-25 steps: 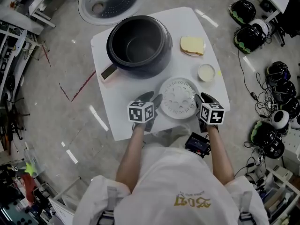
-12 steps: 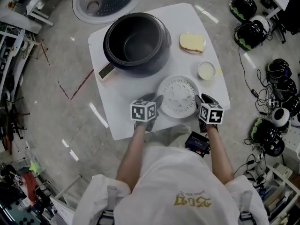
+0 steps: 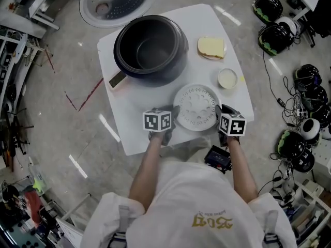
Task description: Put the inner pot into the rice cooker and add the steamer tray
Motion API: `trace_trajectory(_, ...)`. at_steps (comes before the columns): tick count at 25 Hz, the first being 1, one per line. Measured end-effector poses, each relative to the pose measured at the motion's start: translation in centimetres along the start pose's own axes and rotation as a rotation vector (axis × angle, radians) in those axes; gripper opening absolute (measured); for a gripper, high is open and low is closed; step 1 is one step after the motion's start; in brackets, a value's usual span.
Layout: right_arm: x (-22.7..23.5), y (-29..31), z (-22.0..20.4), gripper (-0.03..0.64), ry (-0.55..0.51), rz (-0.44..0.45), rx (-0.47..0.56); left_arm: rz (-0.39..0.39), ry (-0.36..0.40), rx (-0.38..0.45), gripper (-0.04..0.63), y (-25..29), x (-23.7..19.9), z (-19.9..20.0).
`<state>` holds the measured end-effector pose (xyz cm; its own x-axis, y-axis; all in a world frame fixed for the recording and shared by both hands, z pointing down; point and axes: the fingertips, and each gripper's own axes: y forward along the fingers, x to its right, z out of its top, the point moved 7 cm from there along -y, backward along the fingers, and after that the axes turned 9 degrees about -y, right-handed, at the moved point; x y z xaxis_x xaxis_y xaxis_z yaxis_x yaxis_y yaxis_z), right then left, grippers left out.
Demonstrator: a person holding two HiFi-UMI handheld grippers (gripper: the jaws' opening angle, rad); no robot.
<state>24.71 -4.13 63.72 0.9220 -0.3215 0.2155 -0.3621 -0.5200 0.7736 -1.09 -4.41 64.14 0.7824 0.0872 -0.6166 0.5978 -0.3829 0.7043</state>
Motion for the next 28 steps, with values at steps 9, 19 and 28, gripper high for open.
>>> trace_trajectory(9, 0.2, -0.7, 0.3, 0.074, 0.056, 0.013, 0.023, 0.006, -0.007, 0.013, 0.08, -0.1, 0.3, 0.4)
trace_trajectory(19, -0.1, -2.0, 1.5, 0.06, 0.165, 0.038, 0.103, -0.029, -0.031, 0.08, 0.058, -1.6, 1.1, 2.2)
trace_trajectory(28, -0.7, -3.8, 2.6, 0.058, 0.207, 0.041, 0.167, -0.075, 0.009, 0.127, 0.055, -3.6, 2.6, 4.0)
